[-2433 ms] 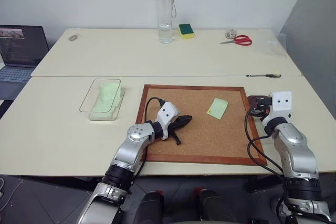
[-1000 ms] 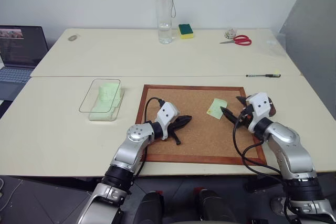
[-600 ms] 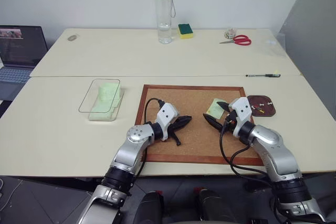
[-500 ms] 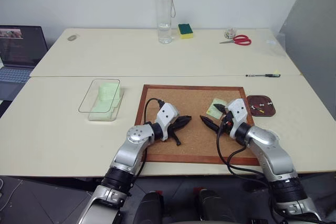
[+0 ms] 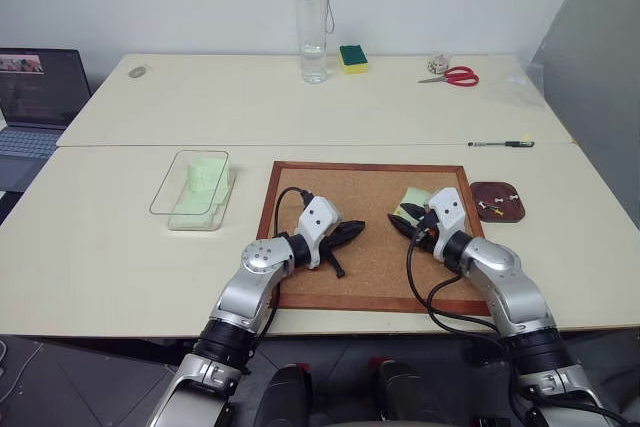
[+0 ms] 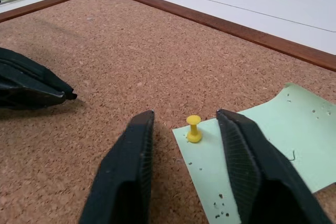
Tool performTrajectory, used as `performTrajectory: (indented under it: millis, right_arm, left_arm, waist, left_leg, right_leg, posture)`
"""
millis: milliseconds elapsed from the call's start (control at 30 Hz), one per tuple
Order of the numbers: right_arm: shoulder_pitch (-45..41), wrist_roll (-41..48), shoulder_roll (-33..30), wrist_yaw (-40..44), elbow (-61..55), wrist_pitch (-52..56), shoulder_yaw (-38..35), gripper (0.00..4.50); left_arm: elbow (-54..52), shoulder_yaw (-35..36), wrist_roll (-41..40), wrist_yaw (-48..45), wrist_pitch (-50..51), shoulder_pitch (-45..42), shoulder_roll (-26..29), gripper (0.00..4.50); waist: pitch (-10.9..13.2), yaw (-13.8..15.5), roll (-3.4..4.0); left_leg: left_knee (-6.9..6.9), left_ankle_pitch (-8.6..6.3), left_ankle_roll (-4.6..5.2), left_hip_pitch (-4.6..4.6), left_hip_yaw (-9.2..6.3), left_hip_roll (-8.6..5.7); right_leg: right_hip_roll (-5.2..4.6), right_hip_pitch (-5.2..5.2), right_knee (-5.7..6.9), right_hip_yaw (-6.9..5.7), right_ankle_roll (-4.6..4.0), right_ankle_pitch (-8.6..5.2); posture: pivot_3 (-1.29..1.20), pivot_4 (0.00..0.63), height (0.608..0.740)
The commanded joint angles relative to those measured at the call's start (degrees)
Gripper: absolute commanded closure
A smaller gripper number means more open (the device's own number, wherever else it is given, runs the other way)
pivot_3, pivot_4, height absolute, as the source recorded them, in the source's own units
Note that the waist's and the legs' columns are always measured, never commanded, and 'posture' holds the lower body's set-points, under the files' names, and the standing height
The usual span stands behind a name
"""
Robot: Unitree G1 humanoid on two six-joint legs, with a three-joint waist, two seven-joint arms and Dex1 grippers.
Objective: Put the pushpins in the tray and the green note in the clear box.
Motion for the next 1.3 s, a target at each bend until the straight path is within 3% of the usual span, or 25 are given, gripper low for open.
performTrajectory:
  millis: [33,200,1300]
  right_arm:
    - [-0.9,-0.4,0.8,-0.2,-0.4,-1.3,0.2,3.56]
    - [-0.9,-0.8,1.2,-0.1,-0.4,-1.4,0.2,4.42]
    - [1.1,5.2,-0.4,-0.8,-12.5,2.5,-5.9,4.42]
  left_arm:
    - [0.8,-1.8,0.6,-0.2,1.3,1.6,-0.3,4.5]
    - [0.8,-1.9,0.7,-0.1,1.3,1.6,-0.5,4.5]
    - [2.3,-1.8,1.0,-0.4,0.6,0.3,-0.8,4.5]
  waist:
    - [0.0,0.0,0.0]
    - [0.0,0.0,0.0]
    - [0.0,0.1,0.0]
  left_leg:
    - [0.0,0.0,0.0,0.0,0.0,0.0]
    - [0.0,0.0,0.0,0.01,0.01,0.0]
    - [0.01,0.0,0.0,-0.03,0.02,0.0]
  right_leg:
    - [0.0,0.0,0.0,0.01,0.0,0.0]
    - [0.0,0.0,0.0,0.02,0.0,0.0]
    - [-0.01,-0.05,0.03,0.03,0.0,0.0]
  posture:
    - [0.0,0.15,0.74]
    - [0.0,0.15,0.74]
    - [0.0,0.15,0.74]
